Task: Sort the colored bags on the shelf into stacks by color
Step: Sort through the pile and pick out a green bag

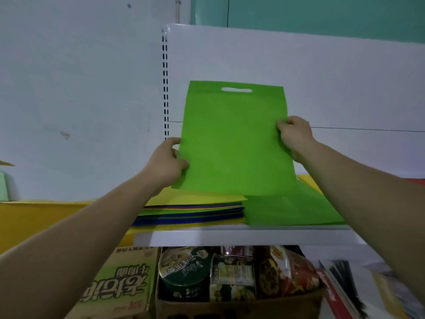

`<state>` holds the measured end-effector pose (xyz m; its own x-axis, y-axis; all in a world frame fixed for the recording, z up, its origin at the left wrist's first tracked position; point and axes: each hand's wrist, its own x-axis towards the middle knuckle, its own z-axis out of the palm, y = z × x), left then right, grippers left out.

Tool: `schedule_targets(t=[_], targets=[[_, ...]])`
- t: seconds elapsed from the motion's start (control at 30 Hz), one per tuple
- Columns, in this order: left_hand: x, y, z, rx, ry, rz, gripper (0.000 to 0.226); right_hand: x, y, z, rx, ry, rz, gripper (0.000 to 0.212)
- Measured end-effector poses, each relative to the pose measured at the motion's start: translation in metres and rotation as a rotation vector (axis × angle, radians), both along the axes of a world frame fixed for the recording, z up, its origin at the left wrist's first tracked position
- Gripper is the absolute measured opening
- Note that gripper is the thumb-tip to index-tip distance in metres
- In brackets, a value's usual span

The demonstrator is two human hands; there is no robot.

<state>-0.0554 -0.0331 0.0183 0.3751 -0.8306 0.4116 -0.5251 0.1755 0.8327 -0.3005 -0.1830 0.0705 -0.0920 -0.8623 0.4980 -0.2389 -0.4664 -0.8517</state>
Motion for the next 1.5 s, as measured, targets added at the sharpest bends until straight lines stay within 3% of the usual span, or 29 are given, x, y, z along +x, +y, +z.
schedule_targets(t=[0.33, 0.6, 0.7, 0.83, 0.93, 1.07, 1.17, 1.5], targets=[[-0.109, -0.036, -0.006, 0.085, -0.228, 0.093, 0.062, -0.099, -0.055, -0.026, 0.104, 0.112, 0.025, 0.020], [-0.148, -0.044, -0.024, 0.421, -0.684, 0.115, 0.046, -0.131, -0.084, -0.074, 0.239, 0.244, 0.045, 0.012], [-0.151, -0.043, -0.029, 0.511, -0.816, 0.112, 0.044, -0.133, -0.092, -0.085, 0.291, 0.332, 0.014, 0.018], [-0.147, -0.044, -0.035, 0.612, -0.918, 0.081, 0.038, -0.127, -0.083, -0.093, 0.350, 0.626, 0.054, 0.058], [-0.144, -0.043, -0.036, 0.630, -1.021, 0.025, 0.043, -0.119, -0.077, -0.100, 0.277, 1.030, 0.049, 0.060], [-0.142, -0.035, -0.036, 0.691, -0.919, -0.157, 0.072, -0.112, -0.074, -0.106, 0.260, 1.239, 0.065, 0.073], [-0.140, -0.033, -0.035, 0.710, -0.942, -0.189, 0.084, -0.115, -0.073, -0.104, 0.237, 1.376, 0.006, 0.080], [-0.144, -0.034, -0.031, 0.694, -1.017, -0.187, 0.077, -0.119, -0.071, -0.100, 0.206, 1.371, 0.173, 0.065]])
